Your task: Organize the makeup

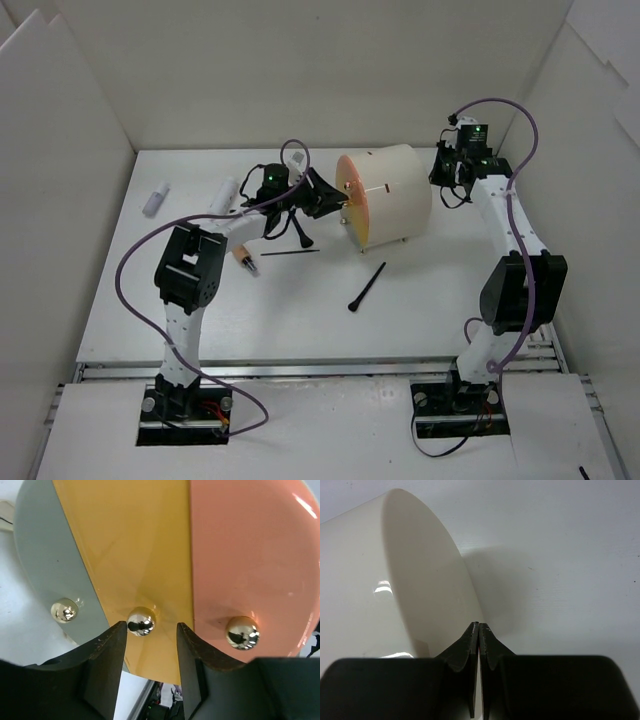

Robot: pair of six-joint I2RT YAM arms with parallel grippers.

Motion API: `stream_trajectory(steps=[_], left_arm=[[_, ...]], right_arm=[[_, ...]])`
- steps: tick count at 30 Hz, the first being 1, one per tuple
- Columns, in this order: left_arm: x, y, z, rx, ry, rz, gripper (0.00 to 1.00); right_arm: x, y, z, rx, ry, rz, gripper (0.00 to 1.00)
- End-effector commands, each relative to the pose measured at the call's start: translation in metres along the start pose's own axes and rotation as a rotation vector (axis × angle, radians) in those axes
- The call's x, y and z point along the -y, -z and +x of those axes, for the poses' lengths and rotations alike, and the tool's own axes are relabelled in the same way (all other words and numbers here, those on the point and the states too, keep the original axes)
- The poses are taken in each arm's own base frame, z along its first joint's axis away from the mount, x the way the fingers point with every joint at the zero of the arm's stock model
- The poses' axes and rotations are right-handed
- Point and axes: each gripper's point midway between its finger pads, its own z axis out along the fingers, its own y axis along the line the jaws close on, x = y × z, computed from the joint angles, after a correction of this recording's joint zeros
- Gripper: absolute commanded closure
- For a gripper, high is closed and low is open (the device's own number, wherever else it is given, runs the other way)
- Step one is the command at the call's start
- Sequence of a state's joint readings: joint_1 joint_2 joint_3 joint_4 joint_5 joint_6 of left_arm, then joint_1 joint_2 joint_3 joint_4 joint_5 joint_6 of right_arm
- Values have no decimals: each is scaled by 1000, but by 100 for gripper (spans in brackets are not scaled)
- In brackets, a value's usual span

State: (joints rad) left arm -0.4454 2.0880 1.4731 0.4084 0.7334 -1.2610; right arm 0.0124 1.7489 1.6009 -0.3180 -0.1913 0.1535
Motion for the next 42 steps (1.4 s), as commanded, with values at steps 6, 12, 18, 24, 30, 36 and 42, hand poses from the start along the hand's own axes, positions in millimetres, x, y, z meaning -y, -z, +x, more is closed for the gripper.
stream_trajectory(steps=[6,12,18,24,30,36,42], left_arm=[[41,0,-13,26,-71,126,65],[39,-2,-15,26,-71,127,67],[43,-1,-10,-4,-92,149,94],[33,9,-4,-13,-79,135,100],[12,32,-8,-16,-81,97,100],[2,50,-8,-43,-106,57,100],[-3,60,-11,-56,-119,19,100]], right_arm=[[-15,23,-22,78,4,-53,100],[-16,25,-24,84,3,-59,100],[-16,29,-23,88,5,-53,100],[-14,31,-23,95,8,-45,100],[-13,32,-21,96,8,-40,100],[-11,35,-21,101,7,-29,100],[-12,38,-22,108,1,-31,100]])
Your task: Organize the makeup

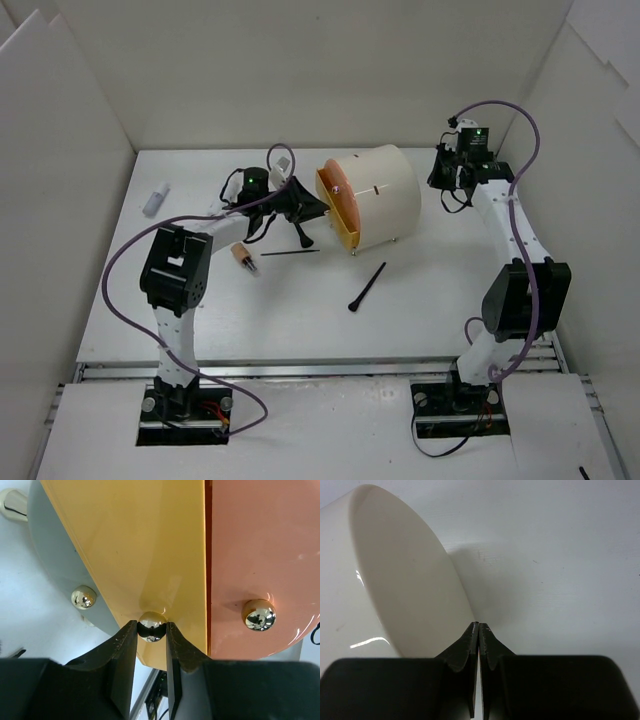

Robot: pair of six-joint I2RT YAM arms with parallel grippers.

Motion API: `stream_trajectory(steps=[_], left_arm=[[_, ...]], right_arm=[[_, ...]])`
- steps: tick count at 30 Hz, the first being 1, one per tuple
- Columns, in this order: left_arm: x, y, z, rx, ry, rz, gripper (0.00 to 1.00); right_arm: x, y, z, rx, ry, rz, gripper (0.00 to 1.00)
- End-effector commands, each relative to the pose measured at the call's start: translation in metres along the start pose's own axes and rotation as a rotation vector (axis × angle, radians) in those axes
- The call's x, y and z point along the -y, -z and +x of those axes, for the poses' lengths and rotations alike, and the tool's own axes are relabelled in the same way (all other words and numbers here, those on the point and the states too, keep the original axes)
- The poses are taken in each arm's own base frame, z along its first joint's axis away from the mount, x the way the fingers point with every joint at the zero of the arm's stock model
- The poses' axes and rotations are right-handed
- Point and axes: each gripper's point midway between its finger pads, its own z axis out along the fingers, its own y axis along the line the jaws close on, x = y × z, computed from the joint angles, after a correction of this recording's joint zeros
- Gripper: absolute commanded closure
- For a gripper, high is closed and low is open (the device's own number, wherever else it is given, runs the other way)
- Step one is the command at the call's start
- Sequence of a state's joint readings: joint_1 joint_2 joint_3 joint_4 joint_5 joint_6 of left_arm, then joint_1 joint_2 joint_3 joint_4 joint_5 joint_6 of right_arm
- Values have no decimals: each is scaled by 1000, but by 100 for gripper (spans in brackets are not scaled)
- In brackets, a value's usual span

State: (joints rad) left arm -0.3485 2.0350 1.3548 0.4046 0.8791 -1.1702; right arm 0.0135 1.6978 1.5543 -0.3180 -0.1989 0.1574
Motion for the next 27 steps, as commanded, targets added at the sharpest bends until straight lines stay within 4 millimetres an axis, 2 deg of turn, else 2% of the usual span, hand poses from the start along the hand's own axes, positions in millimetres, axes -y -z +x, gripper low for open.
stream_trajectory(steps=[1,4,9,12,15,17,20,21,24,27], left_arm=[[25,18,-7,2,-96,25,100],[31,21,-4,0,-104,36,100],[25,31,0,-4,-118,-3,100],[21,36,-2,1,-133,-34,100],[24,35,-5,4,-141,-30,100],[26,35,-6,6,-142,-26,100],[29,36,-5,5,-144,-23,100],[30,38,-4,5,-147,-22,100],[28,41,-1,-1,-155,-37,100],[26,47,0,1,-160,-49,100]], right_arm=[[-10,26,-28,107,2,-22,100],[-11,33,-32,125,6,-22,100],[-13,46,-42,160,11,-28,100],[-23,58,-47,184,28,-64,100],[-50,82,-60,238,84,-137,100],[-76,103,-68,280,129,-207,100],[-109,125,-71,310,167,-293,100],[-124,130,-68,313,186,-322,100],[-149,144,-63,322,208,-380,100],[-167,146,-52,301,224,-421,100]])
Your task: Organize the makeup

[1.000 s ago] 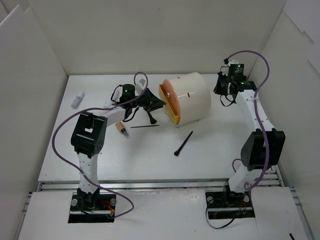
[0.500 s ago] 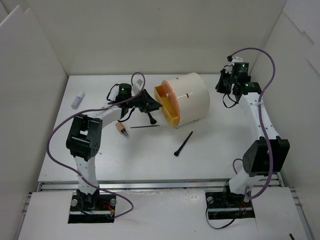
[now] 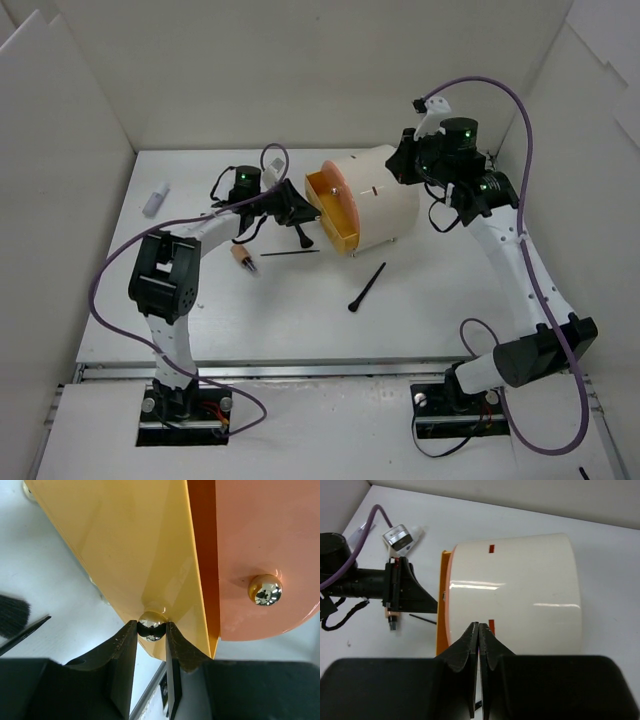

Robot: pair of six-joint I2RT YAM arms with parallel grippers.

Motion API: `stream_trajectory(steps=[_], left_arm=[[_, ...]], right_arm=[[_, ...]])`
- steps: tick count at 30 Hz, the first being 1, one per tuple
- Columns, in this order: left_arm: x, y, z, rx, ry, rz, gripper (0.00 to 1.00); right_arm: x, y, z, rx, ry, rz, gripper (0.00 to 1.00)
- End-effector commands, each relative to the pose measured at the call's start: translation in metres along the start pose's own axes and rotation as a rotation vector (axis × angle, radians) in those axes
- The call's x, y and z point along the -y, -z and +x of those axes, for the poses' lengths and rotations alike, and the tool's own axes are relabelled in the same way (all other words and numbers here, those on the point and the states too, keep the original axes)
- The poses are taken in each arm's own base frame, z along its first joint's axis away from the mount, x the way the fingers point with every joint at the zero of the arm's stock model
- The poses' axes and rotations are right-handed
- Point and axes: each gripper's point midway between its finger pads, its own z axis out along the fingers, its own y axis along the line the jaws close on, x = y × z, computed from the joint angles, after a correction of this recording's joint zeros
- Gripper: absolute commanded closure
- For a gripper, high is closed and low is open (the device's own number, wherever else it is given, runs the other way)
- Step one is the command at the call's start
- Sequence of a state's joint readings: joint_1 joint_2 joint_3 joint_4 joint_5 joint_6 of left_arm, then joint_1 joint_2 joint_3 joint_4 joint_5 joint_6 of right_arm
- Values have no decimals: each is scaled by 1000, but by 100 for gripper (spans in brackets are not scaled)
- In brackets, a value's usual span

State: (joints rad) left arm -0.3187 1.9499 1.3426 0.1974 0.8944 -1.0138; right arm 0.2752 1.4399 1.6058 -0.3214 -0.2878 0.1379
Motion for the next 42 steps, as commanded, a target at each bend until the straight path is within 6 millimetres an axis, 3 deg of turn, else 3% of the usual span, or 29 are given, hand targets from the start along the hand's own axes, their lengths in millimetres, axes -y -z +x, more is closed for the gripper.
stream_trajectory(steps=[1,8,18,21,30,42], left_arm=[[26,24,-7,36,-112,20,100],[16,36,-4,48,-111,-29,100],[15,35,-6,46,-108,-34,100],[15,34,-6,46,-105,-33,100],[19,30,-15,44,-116,-33,100],[29,10,-23,23,-131,-14,100]], right_arm=[[-27,12,-23,77,35,-71,100],[-77,3,4,2,59,-216,100],[-107,-31,62,-153,76,-266,100],[-101,-42,76,-187,77,-227,100],[-63,-63,86,-196,95,-24,100],[-13,-70,95,-203,78,174,100]])
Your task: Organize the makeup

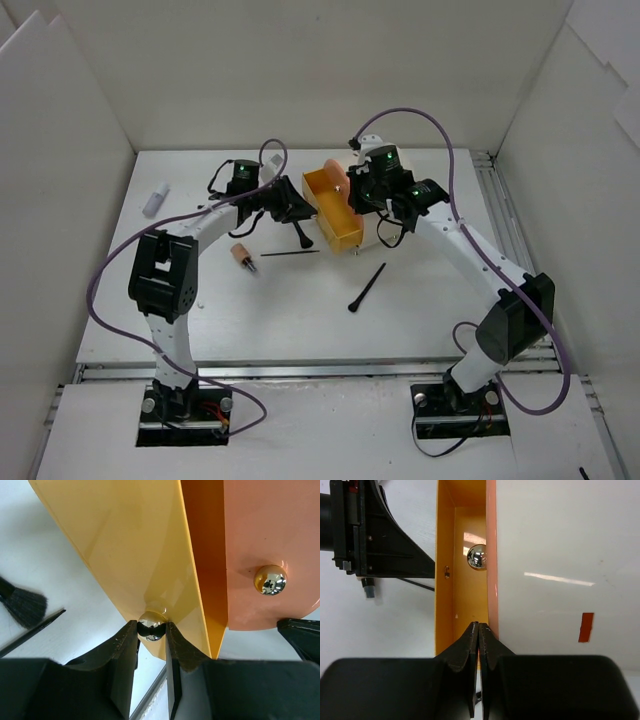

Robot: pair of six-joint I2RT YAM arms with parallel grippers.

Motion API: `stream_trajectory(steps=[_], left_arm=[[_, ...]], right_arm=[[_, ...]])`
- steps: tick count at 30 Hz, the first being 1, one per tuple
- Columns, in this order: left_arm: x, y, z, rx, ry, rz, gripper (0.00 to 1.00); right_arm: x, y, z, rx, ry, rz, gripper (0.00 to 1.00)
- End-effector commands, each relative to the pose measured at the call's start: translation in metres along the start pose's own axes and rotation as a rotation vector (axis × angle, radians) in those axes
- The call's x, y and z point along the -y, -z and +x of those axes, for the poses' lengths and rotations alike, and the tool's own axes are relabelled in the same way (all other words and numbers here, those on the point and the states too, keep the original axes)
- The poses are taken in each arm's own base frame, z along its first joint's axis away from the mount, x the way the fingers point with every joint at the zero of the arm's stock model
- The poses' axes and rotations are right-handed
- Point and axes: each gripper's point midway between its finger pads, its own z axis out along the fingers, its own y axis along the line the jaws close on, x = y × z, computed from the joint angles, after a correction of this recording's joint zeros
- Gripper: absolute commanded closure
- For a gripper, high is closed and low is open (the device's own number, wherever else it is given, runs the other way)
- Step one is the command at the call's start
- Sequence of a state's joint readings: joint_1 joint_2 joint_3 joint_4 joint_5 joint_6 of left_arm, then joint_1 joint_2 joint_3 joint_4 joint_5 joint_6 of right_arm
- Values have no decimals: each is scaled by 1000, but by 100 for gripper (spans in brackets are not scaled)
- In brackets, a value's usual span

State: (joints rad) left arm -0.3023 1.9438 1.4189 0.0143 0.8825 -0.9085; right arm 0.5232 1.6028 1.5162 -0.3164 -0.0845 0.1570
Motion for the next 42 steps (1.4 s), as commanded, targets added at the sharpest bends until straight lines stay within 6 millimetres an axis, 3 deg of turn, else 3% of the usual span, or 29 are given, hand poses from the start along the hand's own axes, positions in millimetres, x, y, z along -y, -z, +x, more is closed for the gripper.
stream_trajectory(steps=[1,7,12,26,37,42], left_arm=[[29,0,-20,45,-95,48,100],[37,-12,-21,30,-96,66,100],[41,-11,-23,29,-101,71,100],[30,-4,-2,-5,-77,46,100],[26,10,3,-12,-55,22,100],[14,15,2,-12,-44,-3,100]], right_arm=[[41,-3,-8,42,-24,156,100],[61,0,-11,54,-44,220,100],[70,0,-14,60,-57,244,100],[73,-11,-17,56,-69,263,100],[76,-14,-19,61,-75,279,100],[75,-14,-18,60,-75,278,100]])
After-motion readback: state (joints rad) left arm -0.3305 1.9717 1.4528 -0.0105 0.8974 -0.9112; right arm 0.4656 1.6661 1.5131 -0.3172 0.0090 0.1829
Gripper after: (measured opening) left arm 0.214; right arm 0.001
